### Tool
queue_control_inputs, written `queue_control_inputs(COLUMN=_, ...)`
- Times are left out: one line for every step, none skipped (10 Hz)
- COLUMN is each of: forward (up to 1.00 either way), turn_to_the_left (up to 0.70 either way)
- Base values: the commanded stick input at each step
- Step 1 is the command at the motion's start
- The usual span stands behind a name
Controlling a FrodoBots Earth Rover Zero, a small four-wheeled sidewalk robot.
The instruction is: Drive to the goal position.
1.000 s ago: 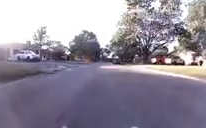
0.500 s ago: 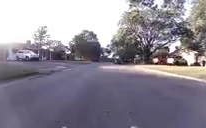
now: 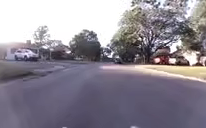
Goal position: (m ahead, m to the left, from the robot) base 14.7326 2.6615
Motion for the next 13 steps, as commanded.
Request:
queue_control_inputs(forward=1.0, turn_to_the_left=0.0)
queue_control_inputs(forward=1.0, turn_to_the_left=0.0)
queue_control_inputs(forward=1.0, turn_to_the_left=0.0)
queue_control_inputs(forward=1.0, turn_to_the_left=0.0)
queue_control_inputs(forward=1.0, turn_to_the_left=0.0)
queue_control_inputs(forward=1.0, turn_to_the_left=0.0)
queue_control_inputs(forward=1.0, turn_to_the_left=0.0)
queue_control_inputs(forward=1.0, turn_to_the_left=0.23)
queue_control_inputs(forward=1.0, turn_to_the_left=0.4)
queue_control_inputs(forward=1.0, turn_to_the_left=0.34)
queue_control_inputs(forward=1.0, turn_to_the_left=0.23)
queue_control_inputs(forward=1.0, turn_to_the_left=0.12)
queue_control_inputs(forward=1.0, turn_to_the_left=0.04)
